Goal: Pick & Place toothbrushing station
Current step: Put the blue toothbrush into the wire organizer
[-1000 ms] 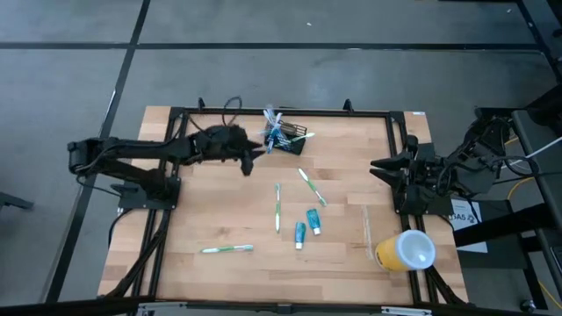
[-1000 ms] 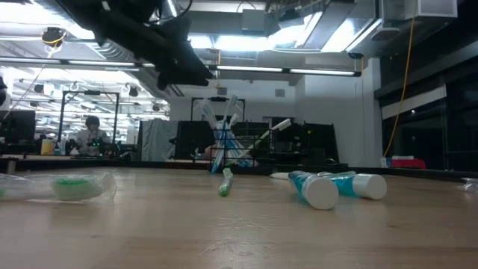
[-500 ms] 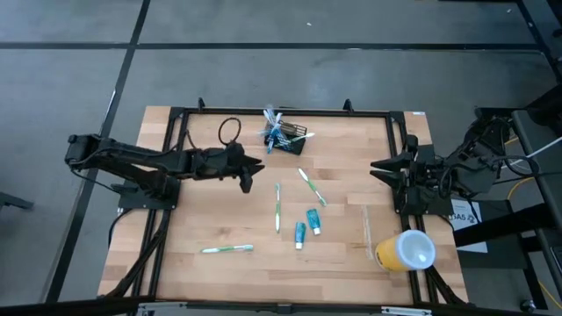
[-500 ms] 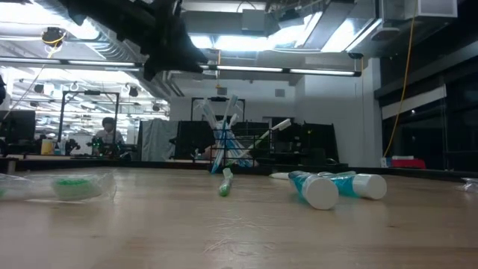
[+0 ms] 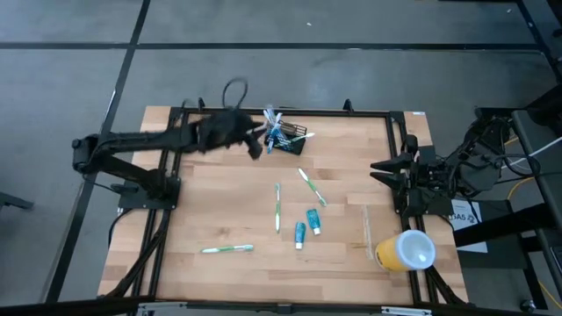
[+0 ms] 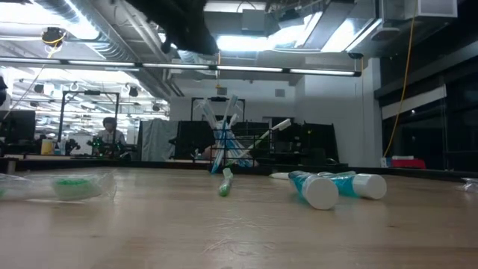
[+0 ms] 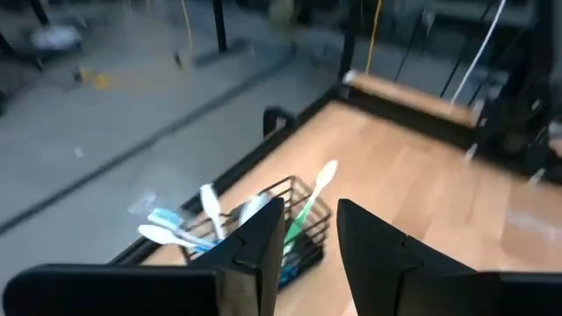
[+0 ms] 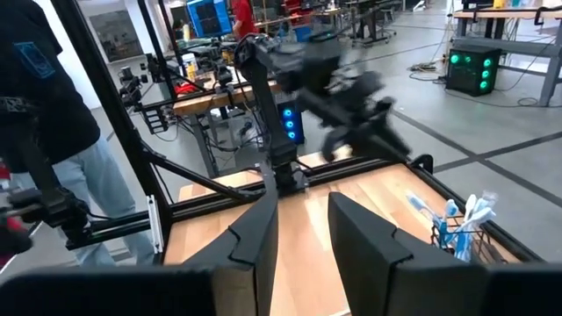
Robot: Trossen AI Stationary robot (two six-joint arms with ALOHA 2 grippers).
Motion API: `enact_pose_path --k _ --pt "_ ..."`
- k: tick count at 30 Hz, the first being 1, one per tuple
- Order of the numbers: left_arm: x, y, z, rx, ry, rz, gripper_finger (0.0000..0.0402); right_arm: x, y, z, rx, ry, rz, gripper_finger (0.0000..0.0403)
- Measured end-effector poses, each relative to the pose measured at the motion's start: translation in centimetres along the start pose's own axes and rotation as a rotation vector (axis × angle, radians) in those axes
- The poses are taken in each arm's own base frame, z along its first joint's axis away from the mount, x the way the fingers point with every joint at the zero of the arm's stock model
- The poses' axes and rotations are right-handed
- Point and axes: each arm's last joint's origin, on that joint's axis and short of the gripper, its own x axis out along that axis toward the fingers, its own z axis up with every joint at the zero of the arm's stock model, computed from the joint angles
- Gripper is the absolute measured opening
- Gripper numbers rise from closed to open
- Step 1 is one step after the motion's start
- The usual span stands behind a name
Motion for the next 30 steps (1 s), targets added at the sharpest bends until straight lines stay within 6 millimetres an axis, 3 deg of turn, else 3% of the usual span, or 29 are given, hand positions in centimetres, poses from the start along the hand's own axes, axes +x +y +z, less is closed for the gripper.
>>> enact_pose_path --k 5,11,16,21,30 --pt "2.9 4.0 3.0 -0.020 0.173 -0.043 0.0123 0.1 0.2 0.0 0.009 -0.006 0.002 0.0104" --pt "5.9 6.6 6.3 0.025 0.243 -0.071 0.0165 0.6 0.7 -0.1 0.011 -0.018 -0.023 0.0104" --pt "9.9 7.8 6.5 0.013 0.436 -0.091 0.0191 0.8 1.0 -0.3 0.002 -0.014 -0.035 0.0104" --pt "13.1 8.7 5.4 -0.005 0.588 -0.114 0.0195 0.9 0.9 -0.2 0.026 -0.023 -0.056 0.0104" --pt "16.2 10.1 4.6 -0.011 0.628 -0.129 0.0190 0.9 1.0 -0.3 0.026 -0.024 -0.060 0.0104"
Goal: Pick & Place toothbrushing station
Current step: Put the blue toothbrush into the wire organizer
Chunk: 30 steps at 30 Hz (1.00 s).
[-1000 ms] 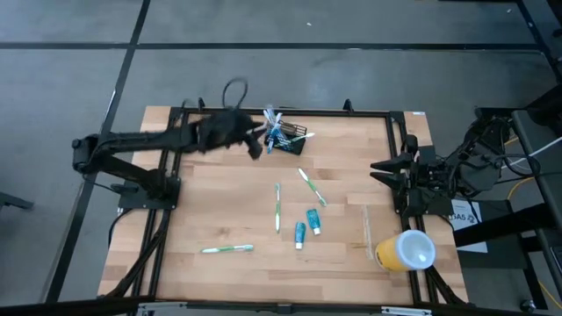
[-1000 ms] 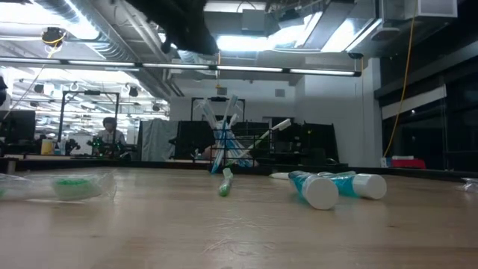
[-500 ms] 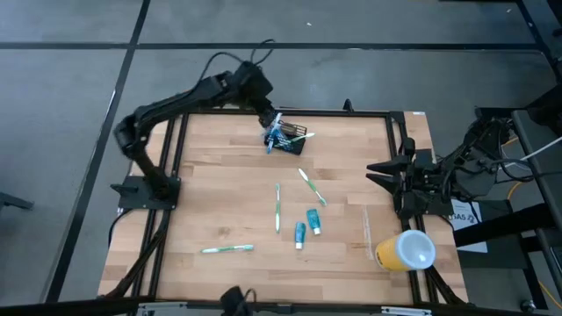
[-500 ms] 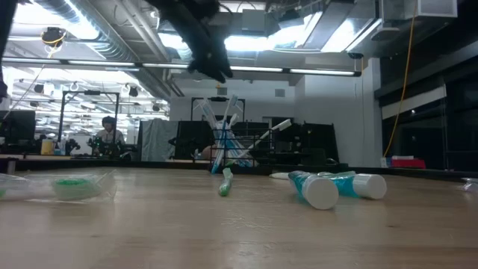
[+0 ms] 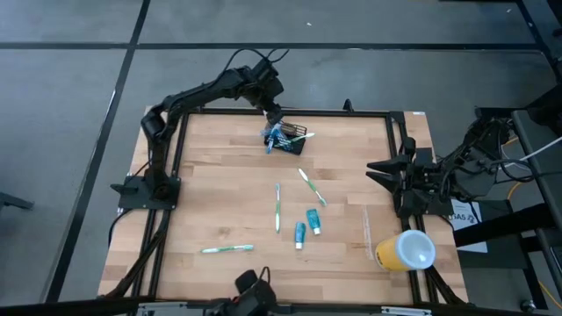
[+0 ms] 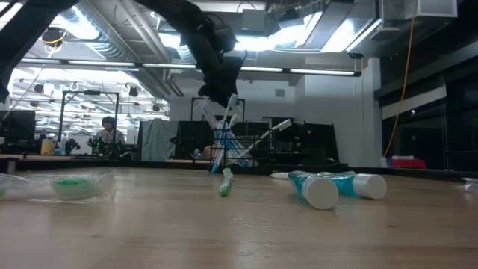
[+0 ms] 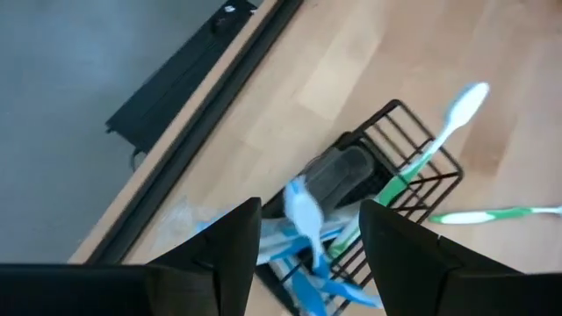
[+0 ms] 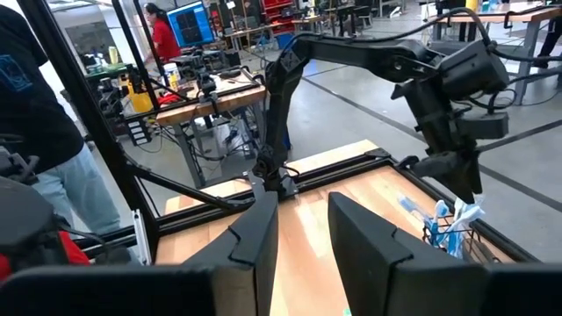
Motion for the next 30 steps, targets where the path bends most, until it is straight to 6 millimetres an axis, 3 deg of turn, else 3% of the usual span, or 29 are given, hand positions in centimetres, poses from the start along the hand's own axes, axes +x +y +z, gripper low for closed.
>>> enact_pose_path --k 12,21,30 --pt "2.0 0.6 -0.1 -0.003 0.032 -0.013 0.0178 0.0 0.0 0.0 0.004 0.000 0.000 0.0104" --pt "2.3 0.6 0.0 -0.013 0.021 -0.012 0.0169 0.0 0.0 0.0 0.020 0.004 0.008 0.0104" --pt "2.2 0.8 -0.1 -0.032 0.022 -0.028 0.0112 -0.3 0.3 -0.1 0.024 0.009 0.031 0.0104"
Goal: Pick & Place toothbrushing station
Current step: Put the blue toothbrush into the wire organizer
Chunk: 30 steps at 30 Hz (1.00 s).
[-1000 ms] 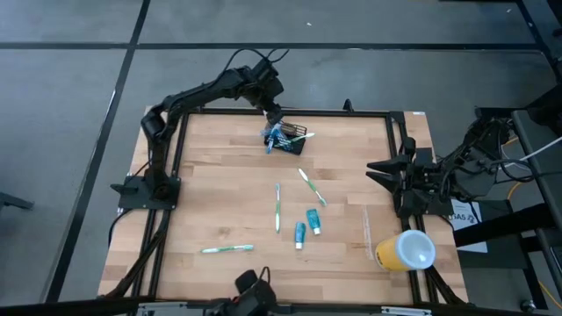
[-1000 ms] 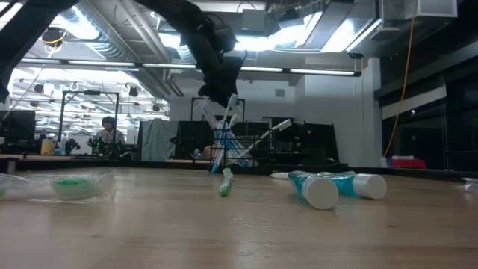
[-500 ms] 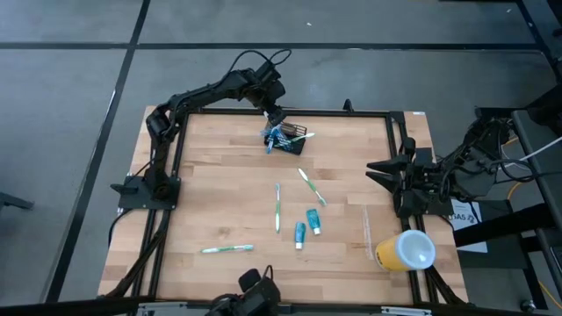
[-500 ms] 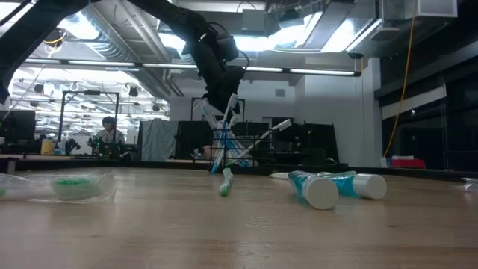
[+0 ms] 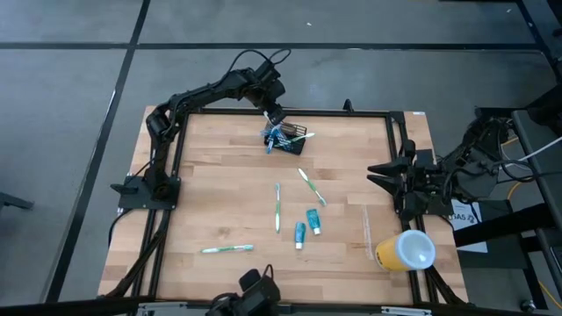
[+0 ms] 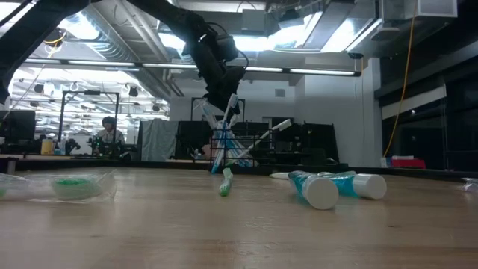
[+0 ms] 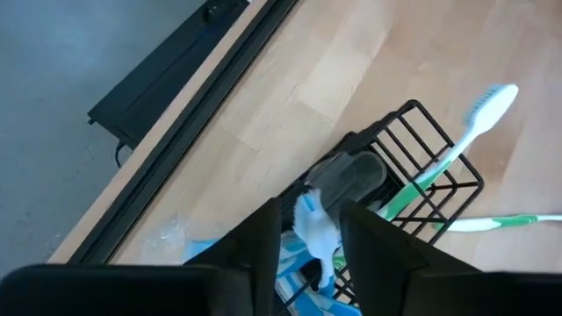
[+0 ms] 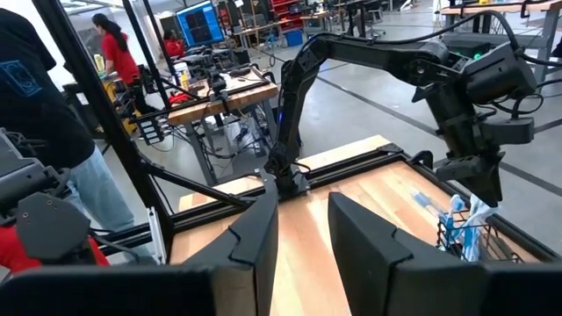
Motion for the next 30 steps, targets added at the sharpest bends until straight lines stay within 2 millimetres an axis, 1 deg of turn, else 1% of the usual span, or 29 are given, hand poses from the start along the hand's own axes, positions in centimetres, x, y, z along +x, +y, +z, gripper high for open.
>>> enact_pose_path --k 2,5,10,12,19,26,30 --pt "0.1 -0.1 0.0 0.000 0.002 -0.024 0.0103 -0.1 0.1 0.0 0.002 -0.002 -0.001 0.0104" --pt "0.7 0.0 -0.2 -0.014 0.021 -0.043 0.0087 -0.2 0.1 0.0 0.001 -0.007 -0.007 0.0104" --pt "1.5 0.1 -0.4 -0.033 0.042 -0.059 0.0028 -0.5 0.2 -0.1 0.003 -0.016 -0.016 0.0104" --pt "1.5 0.1 -0.3 -0.035 0.041 -0.056 0.0014 -0.5 0.3 -0.1 0.011 -0.016 -0.012 0.0104" --pt "1.3 0.3 0.0 -0.050 0.006 -0.048 0.0012 -0.8 0.4 -0.2 0.014 -0.022 -0.017 0.0104" --pt "0.2 -0.2 1.2 -0.043 -0.043 -0.048 0.0012 -0.8 0.5 -0.2 0.010 -0.026 -0.025 0.0104" --pt "-0.2 -0.3 1.2 -0.047 -0.019 -0.043 0.0012 -0.8 0.6 -0.3 0.007 -0.025 -0.026 0.0104"
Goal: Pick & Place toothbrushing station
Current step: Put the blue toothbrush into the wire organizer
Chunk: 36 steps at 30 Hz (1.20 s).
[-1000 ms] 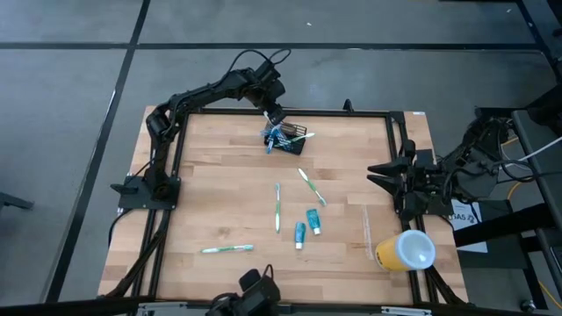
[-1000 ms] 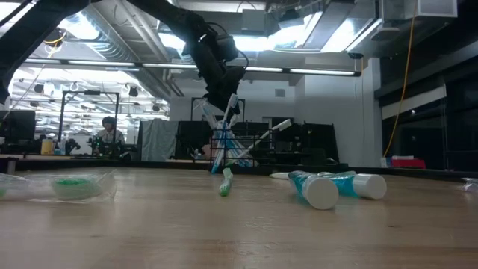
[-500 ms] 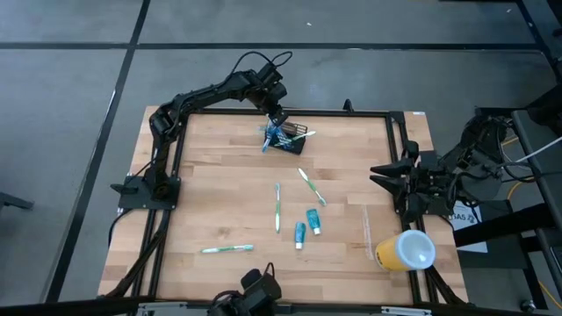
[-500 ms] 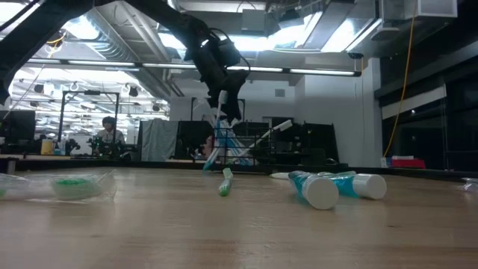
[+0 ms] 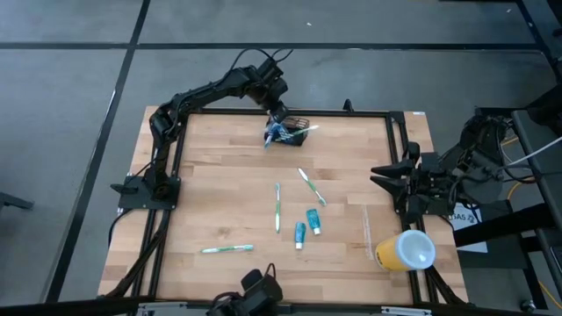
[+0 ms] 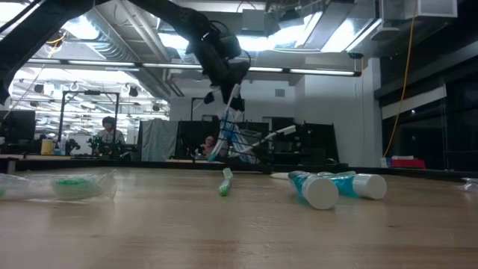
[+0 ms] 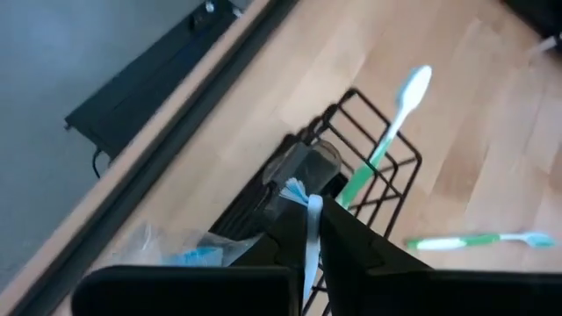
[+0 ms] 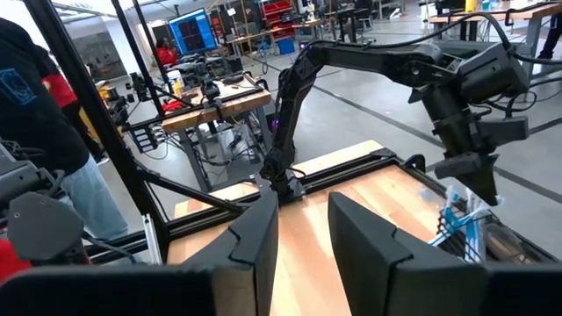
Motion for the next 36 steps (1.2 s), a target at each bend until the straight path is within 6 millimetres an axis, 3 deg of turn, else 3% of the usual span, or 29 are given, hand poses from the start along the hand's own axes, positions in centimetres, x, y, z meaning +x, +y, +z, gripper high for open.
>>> enact_pose_path --k 10,17,24,31,36 --pt "-0.1 0.3 -0.8 0.019 0.081 0.014 0.0008 0.2 0.3 -0.3 -0.013 0.006 -0.003 0.0104" --pt "0.1 2.2 -0.8 -0.015 0.050 0.002 0.0008 0.3 0.4 -0.3 0.004 0.007 -0.003 0.0104" --pt "1.3 4.1 -2.5 -0.079 0.088 -0.073 0.0008 0.3 0.5 -0.4 0.020 0.006 -0.009 0.0104" --pt "0.9 4.3 -1.4 -0.085 -0.049 -0.063 0.0008 0.3 0.5 -0.4 0.040 -0.006 -0.031 0.0104" --pt "0.7 4.9 -1.9 -0.101 -0.007 -0.054 0.0007 0.3 0.4 -0.3 0.060 -0.008 -0.034 0.0104"
